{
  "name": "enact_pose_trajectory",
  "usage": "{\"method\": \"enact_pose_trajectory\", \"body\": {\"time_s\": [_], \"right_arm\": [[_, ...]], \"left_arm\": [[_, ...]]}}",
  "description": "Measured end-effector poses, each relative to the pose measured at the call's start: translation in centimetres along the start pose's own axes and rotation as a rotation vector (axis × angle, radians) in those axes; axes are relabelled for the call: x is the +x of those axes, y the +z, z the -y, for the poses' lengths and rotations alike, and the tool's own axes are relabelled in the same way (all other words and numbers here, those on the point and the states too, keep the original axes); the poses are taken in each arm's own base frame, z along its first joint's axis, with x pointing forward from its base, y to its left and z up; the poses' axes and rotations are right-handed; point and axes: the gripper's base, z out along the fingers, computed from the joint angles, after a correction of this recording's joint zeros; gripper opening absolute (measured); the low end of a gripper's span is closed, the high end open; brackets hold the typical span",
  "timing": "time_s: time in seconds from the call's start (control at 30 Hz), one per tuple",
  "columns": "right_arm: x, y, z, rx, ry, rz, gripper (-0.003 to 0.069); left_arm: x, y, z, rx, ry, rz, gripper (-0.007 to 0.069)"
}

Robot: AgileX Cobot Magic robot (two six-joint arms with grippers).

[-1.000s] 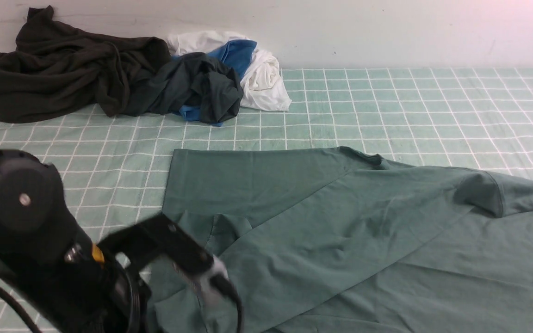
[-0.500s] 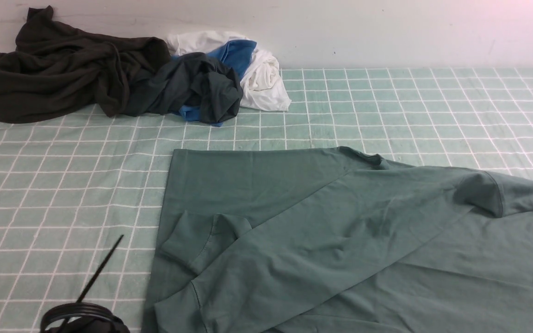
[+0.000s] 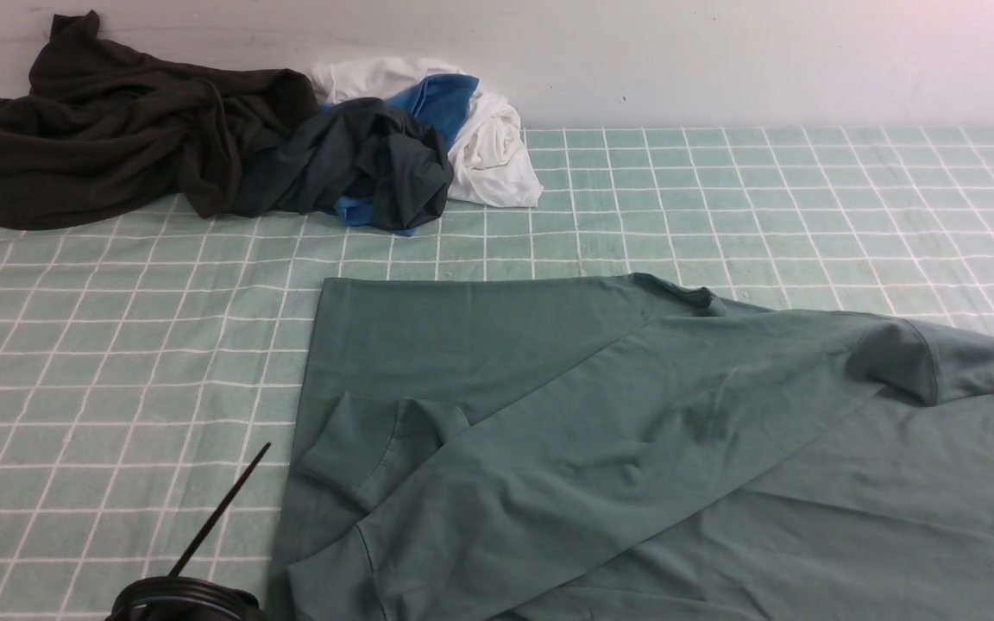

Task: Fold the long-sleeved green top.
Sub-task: Use both arms simultaneously to clamp the lower edge of the clothing fabric

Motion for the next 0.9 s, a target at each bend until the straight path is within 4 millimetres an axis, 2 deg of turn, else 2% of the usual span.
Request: {"method": "enact_pose_trajectory", "body": {"time_s": [0.13, 0.2, 0.4, 0.5, 0.53, 0.6, 0.73, 0.83, 0.9], "right_arm": [[0.0, 0.0, 0.0, 0.000, 0.000, 0.000, -0.0008], [0.0, 0.0, 0.0, 0.000, -0.008, 0.000, -0.0008], [-0.3, 0.7, -0.4, -0.052, -0.103, -0.022, 0.0030], [0.2, 3.1, -1.0, -0.125, -0.228, -0.104, 0.0130], [0.3, 3.2, -1.0, -0.128, -0.234, -0.108, 0.0138], [1.7, 5.7, -1.7, -0.186, -0.360, -0.218, 0.0275], [4.2, 8.8, -2.6, -0.222, -0.586, -0.350, 0.0451], [5.6, 10.8, -3.1, -0.205, -0.721, -0.385, 0.0521], [6.4, 12.1, -3.3, -0.198, -0.782, -0.401, 0.0536]], "left_arm": [[0.1, 0.0, 0.0, -0.001, -0.004, -0.012, 0.0048], [0.1, -0.1, -0.1, 0.000, -0.003, -0.034, 0.0015], [1.2, -1.9, -0.9, -0.015, -0.028, -0.109, 0.0006], [3.4, -3.1, -1.6, -0.015, -0.090, -0.150, 0.0006], [3.4, -3.1, -1.6, -0.015, -0.090, -0.150, 0.0006], [4.7, -3.9, -1.7, -0.021, -0.126, -0.135, 0.0006], [5.5, -4.5, -1.8, -0.031, -0.147, -0.095, 0.0006], [5.6, -4.7, -1.7, -0.034, -0.149, -0.081, 0.0006], [5.7, -4.7, -1.7, -0.033, -0.152, -0.079, 0.0006]]}}
